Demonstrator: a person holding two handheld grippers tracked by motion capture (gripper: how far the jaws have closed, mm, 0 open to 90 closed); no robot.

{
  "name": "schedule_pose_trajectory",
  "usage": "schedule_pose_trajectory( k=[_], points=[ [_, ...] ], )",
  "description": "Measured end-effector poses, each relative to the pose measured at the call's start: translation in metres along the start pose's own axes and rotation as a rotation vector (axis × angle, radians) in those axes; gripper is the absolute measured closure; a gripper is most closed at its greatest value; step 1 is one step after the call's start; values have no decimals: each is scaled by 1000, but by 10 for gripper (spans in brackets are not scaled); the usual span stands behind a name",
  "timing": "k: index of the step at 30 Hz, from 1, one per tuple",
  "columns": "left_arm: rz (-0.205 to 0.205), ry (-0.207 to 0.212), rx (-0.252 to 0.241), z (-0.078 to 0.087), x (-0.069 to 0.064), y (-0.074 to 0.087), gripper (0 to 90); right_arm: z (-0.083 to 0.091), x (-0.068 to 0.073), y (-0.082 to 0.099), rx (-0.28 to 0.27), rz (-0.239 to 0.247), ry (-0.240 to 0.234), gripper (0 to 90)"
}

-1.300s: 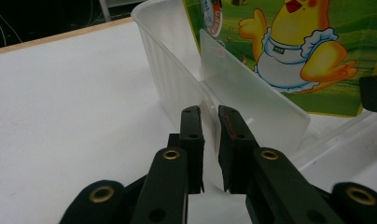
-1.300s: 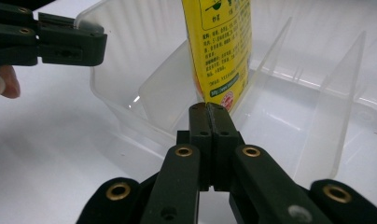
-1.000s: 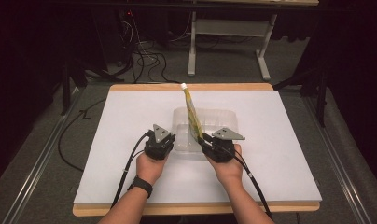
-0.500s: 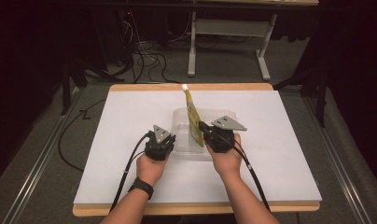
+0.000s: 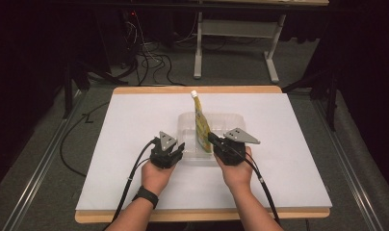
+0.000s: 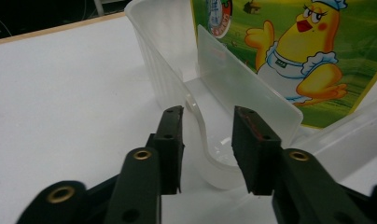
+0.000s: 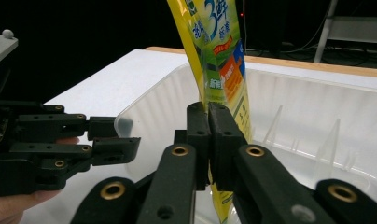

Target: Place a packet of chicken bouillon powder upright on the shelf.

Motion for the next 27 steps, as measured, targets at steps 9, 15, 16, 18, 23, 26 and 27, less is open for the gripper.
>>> schedule_pose_trajectory(
  k=[9,15,16,18,23,26,27],
  points=[
    [17,2,-18,3,3,-3,487,-2,-1,-1,19,8,-11,635],
    [14,23,-25,10,4,-5,400,-1,-1,-5,13,32,-31,462],
    [12,30,-30,12,5,-5,383,0,-1,-5,13,39,-33,428],
    [4,50,-29,20,9,-5,359,3,-1,-4,14,54,-40,378],
    [14,89,-35,44,30,-4,309,22,-10,2,13,91,-29,318],
    [1,73,-36,61,53,1,295,43,-27,11,9,103,4,306],
    [-3,59,-33,65,60,2,284,51,-34,15,13,103,22,302]
  ],
)
Point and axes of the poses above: each handheld gripper's, and its own axes: z roughly backward along the jaws, y roughly out of its underside, x roughly to its left, the point moved 4 cm from there along -z, roughly forward along the jaws, and after that the axes turned 15 degrees about z, right-handed, at the moved point
